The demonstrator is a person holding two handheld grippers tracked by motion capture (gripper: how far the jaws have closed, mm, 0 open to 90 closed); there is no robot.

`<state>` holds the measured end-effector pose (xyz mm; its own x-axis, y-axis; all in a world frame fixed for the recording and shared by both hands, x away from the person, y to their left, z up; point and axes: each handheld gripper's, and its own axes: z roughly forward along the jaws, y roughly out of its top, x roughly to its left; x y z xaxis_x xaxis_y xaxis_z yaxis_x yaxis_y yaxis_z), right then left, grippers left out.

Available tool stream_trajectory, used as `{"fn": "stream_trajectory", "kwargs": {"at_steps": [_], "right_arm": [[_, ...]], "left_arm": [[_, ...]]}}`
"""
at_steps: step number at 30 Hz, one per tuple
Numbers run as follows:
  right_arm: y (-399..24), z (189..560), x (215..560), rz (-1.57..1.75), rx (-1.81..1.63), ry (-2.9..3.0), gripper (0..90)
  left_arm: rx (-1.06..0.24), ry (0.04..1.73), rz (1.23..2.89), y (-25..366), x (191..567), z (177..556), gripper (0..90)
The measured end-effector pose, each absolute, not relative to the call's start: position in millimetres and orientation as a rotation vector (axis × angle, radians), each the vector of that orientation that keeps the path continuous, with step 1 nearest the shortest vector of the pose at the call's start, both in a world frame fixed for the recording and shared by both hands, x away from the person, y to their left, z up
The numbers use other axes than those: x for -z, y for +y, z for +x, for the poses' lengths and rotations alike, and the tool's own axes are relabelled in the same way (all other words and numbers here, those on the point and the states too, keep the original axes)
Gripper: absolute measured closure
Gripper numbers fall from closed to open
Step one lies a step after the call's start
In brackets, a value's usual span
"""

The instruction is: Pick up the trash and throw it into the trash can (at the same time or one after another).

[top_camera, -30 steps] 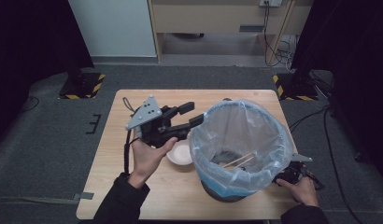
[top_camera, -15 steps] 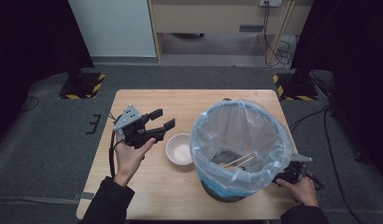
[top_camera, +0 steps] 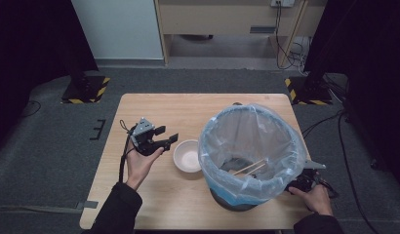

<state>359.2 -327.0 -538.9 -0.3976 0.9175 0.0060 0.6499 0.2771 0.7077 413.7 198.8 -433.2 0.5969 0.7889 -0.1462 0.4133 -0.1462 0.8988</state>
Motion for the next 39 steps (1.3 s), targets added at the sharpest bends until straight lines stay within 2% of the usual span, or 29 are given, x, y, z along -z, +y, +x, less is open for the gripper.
{"fn": "stream_trajectory", "kwargs": {"at_steps": [7, 19, 29, 35, 39], "right_arm": [[-327, 359, 539, 1.412, -0.896, 2.149, 0.7], [-327, 359, 539, 1.407, -0.897, 2.153, 0.7], [-327, 359, 539, 1.408, -0.897, 2.153, 0.7], [-327, 359, 539, 1.407, -0.897, 2.153, 0.7], [-327, 359, 539, 1.407, -0.897, 2.153, 0.7]], "left_arm": [[-0.419, 1.038, 1.846, 199, 460, 419, 33.8], [-0.385, 1.013, 2.050, 176, 493, 422, 34.0], [-0.350, 1.033, 2.168, 168, 503, 423, 49.0], [-0.333, 1.091, 2.167, 172, 501, 422, 64.7], [-0.295, 1.123, 2.123, 176, 499, 422, 69.8]]}}
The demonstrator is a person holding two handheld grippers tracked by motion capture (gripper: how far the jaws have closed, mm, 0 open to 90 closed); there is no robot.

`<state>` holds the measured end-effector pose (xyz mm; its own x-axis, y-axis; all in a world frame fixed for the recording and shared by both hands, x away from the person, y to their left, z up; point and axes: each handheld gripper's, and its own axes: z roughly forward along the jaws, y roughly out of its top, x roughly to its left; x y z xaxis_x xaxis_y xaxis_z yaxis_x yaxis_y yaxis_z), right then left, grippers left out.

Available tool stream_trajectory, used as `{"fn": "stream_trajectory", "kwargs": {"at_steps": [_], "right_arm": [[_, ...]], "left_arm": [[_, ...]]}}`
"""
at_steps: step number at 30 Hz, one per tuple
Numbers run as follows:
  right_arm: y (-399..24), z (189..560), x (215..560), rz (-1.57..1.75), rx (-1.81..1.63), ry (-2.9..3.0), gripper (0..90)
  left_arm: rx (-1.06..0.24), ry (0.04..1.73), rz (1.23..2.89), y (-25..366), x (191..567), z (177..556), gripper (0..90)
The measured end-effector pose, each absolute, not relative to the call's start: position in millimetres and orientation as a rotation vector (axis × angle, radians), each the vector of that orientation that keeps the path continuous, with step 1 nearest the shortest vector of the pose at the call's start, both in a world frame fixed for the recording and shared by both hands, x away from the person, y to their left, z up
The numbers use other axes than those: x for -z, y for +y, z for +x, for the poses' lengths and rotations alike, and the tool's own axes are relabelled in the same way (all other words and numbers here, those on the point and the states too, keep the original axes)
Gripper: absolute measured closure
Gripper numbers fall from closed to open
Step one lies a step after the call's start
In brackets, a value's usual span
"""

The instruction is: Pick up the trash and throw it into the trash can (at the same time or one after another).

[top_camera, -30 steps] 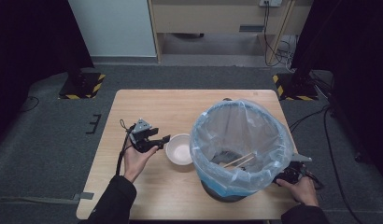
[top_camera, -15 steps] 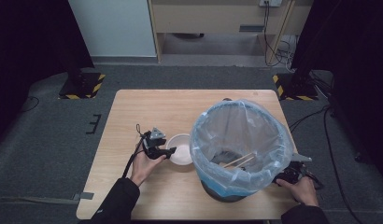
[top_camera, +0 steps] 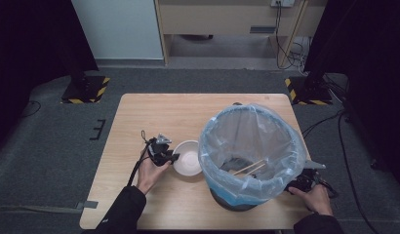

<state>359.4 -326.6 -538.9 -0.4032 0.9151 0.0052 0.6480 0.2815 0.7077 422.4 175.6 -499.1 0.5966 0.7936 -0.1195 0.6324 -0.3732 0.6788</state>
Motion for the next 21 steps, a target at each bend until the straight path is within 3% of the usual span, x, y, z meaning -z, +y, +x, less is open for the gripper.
{"fn": "stream_trajectory", "kwargs": {"at_steps": [10, 21], "right_arm": [[-327, 359, 539, 1.407, -0.897, 2.153, 0.7], [-327, 359, 539, 1.407, -0.897, 2.153, 0.7]], "left_arm": [[-0.270, 1.136, 2.047, 183, 486, 420, 80.9], [-0.329, 1.124, 1.995, 195, 463, 416, 83.7]]}}
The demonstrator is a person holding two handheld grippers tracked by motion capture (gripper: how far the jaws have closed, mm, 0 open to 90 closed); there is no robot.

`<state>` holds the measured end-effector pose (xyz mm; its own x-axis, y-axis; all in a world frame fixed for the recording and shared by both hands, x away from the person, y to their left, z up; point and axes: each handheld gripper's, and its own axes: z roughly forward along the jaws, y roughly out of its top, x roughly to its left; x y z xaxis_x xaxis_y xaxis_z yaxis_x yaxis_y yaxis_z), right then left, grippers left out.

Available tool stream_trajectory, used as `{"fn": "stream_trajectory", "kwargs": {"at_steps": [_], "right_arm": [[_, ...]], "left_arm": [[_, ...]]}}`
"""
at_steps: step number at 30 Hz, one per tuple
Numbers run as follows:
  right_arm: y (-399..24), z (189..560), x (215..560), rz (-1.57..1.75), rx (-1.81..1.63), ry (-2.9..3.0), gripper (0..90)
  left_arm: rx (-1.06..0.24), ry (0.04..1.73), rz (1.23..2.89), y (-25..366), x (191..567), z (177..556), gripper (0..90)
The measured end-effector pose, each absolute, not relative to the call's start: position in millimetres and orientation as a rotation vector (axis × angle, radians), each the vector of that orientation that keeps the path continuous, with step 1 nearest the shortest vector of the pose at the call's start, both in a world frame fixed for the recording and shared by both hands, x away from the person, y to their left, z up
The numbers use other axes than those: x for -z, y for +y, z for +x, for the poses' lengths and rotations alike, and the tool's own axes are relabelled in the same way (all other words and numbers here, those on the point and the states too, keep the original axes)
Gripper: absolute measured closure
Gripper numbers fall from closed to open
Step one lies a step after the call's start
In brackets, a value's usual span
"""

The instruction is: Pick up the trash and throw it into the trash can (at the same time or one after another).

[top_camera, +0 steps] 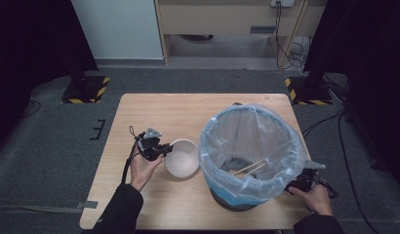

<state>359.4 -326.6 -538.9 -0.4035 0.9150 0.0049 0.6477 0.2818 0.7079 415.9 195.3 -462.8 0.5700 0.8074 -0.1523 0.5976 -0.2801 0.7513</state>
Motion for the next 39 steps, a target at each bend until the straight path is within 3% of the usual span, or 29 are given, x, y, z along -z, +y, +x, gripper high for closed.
{"fn": "stream_trajectory", "kwargs": {"at_steps": [39], "right_arm": [[-326, 359, 539, 1.403, -0.899, 2.160, 0.6]], "left_arm": [[-0.624, 0.937, 1.556, 257, 331, 361, 84.0]]}}
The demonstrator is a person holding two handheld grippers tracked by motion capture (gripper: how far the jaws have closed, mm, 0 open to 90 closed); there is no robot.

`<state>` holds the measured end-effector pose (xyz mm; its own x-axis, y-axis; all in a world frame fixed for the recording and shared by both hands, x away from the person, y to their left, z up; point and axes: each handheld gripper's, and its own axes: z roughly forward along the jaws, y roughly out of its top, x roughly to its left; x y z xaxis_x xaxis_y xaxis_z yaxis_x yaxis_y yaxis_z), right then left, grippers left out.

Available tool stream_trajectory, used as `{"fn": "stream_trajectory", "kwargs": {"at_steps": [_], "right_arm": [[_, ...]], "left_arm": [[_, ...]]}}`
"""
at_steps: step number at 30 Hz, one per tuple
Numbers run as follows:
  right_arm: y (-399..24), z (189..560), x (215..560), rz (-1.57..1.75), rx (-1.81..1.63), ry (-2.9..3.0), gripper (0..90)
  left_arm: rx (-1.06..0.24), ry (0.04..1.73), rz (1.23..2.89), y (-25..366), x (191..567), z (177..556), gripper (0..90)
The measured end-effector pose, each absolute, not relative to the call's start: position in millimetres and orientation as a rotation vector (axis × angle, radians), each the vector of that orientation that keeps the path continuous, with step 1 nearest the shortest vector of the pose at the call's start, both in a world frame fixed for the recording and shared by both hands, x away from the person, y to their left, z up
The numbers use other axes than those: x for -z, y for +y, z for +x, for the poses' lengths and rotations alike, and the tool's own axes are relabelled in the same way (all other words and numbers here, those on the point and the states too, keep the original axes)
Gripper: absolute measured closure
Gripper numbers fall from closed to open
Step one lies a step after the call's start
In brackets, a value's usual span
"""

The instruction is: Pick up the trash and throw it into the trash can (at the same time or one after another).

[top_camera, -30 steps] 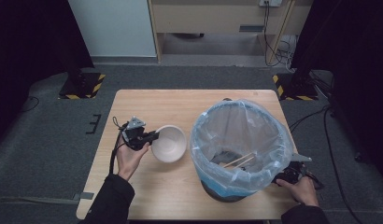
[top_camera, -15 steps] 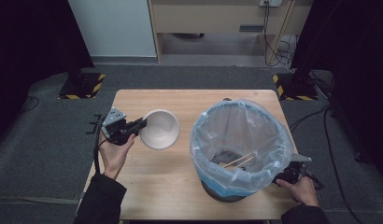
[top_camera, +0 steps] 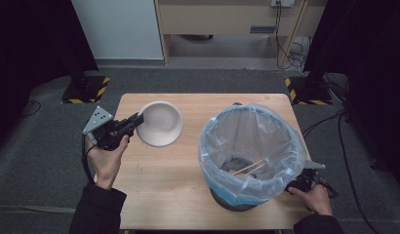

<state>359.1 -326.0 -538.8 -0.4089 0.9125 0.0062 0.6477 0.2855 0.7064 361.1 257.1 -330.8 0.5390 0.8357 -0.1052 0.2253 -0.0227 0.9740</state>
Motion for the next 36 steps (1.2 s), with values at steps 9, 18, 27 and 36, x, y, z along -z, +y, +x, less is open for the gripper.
{"fn": "stream_trajectory", "kwargs": {"at_steps": [9, 18, 27, 36], "right_arm": [[-326, 359, 539, 1.404, -0.898, 2.160, 0.6], [-326, 359, 539, 1.403, -0.898, 2.159, 0.6], [-326, 359, 539, 1.404, -0.898, 2.160, 0.6], [-326, 359, 539, 1.403, -0.898, 2.160, 0.6]], "left_arm": [[-0.634, 0.864, 1.497, 257, 310, 344, 83.9], [-0.617, 0.787, 1.446, 252, 294, 329, 84.0], [-0.611, 0.705, 1.407, 247, 279, 314, 84.0], [-0.616, 0.645, 1.386, 239, 269, 301, 83.9]]}}
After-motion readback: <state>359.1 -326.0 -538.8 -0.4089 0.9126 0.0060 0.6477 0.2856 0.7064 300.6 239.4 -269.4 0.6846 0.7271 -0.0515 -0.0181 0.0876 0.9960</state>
